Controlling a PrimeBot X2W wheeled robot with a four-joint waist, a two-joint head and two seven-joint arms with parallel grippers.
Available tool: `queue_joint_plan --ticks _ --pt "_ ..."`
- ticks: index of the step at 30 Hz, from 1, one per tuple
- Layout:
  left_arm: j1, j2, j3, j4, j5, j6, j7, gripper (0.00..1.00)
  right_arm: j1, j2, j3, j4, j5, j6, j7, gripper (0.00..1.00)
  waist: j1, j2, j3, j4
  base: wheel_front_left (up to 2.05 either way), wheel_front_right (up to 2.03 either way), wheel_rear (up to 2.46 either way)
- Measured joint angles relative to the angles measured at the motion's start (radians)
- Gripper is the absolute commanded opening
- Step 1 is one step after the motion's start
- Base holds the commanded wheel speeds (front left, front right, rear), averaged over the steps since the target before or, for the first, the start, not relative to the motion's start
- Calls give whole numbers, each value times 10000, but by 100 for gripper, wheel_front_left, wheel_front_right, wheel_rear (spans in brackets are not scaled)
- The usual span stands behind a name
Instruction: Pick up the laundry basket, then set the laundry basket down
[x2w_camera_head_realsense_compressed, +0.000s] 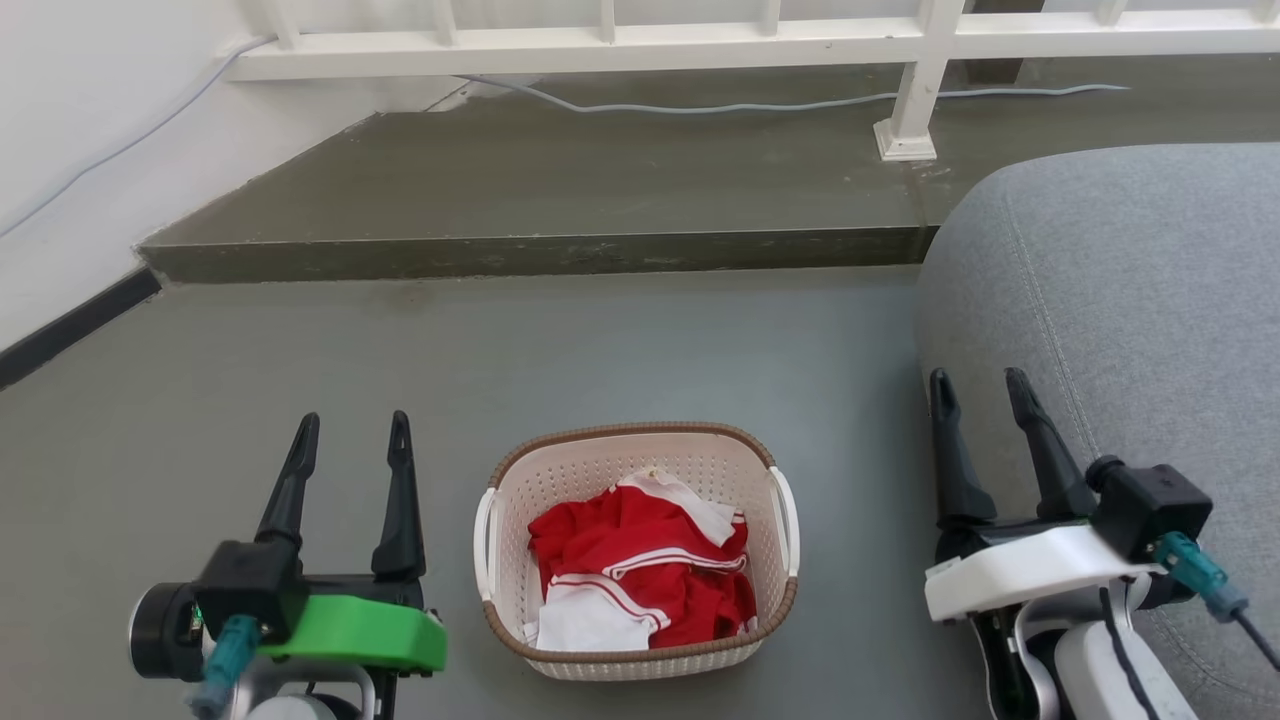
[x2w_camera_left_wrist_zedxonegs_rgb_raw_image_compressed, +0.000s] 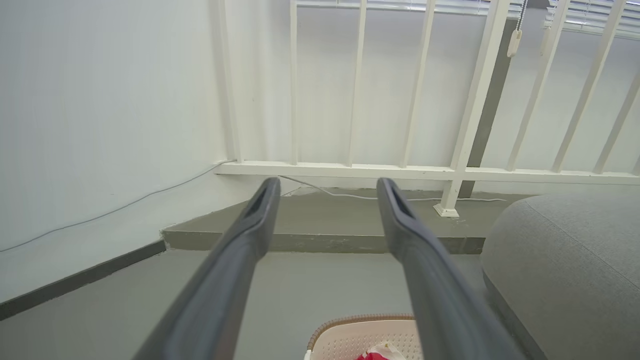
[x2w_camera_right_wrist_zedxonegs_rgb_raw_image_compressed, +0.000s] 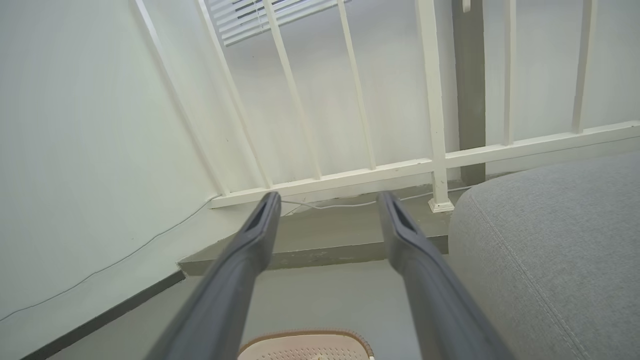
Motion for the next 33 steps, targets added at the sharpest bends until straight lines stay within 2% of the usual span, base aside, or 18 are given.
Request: queue_joint_plan --ticks 13,33 --pt "307 -2 -257 -318 1699 244 -399 100 172 -2 228 -481 -1822 -265 -408 100 0 0 47 0 0 0 0" --pt "319 -6 -236 -232 1607 245 -397 100 181 -2 178 -504 -1896 -265 -408 100 0 0 213 17 0 0 0"
